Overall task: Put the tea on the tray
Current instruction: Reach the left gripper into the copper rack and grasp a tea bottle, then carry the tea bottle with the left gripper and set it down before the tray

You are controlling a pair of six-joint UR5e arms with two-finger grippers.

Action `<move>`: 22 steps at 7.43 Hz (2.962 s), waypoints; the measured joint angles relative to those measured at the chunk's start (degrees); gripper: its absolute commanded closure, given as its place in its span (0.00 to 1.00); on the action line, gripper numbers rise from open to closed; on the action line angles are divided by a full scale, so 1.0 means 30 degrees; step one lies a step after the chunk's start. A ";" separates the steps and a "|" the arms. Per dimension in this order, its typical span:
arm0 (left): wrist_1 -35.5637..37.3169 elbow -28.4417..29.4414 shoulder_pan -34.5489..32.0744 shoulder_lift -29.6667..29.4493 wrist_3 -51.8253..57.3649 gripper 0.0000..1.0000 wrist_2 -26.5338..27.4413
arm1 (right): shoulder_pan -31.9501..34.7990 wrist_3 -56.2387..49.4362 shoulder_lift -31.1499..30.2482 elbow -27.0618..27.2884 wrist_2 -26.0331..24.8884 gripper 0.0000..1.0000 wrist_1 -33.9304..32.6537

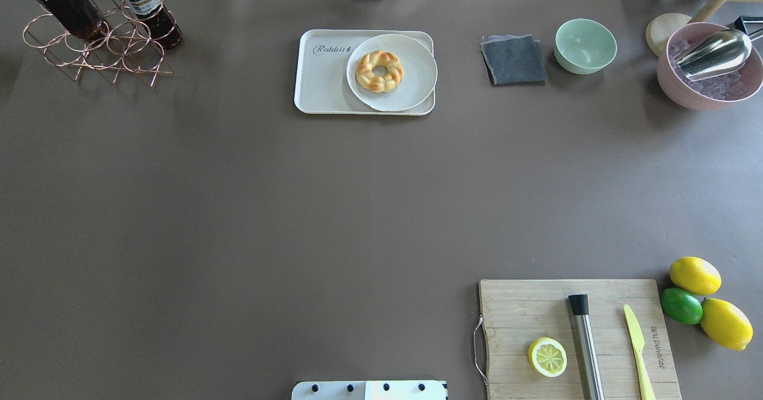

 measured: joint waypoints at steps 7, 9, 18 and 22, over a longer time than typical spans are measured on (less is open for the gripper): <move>0.8413 -0.7527 0.6157 -0.2438 -0.4227 1.00 0.4350 | -0.0049 0.0001 0.0001 -0.0048 0.0049 0.00 -0.0024; 1.1649 -0.7712 0.9840 -0.5563 -0.5031 1.00 0.7187 | -0.0076 0.0001 0.0000 -0.0096 0.0039 0.00 -0.0029; 1.1698 -0.6340 1.9064 -0.7188 -0.7917 1.00 1.5237 | -0.0087 -0.0006 -0.0212 -0.0095 0.0036 0.00 -0.0029; 1.0921 -0.6216 1.9144 -0.6456 -0.7949 0.14 1.5223 | -0.0087 -0.0022 -0.0177 -0.0066 0.0035 0.00 -0.0029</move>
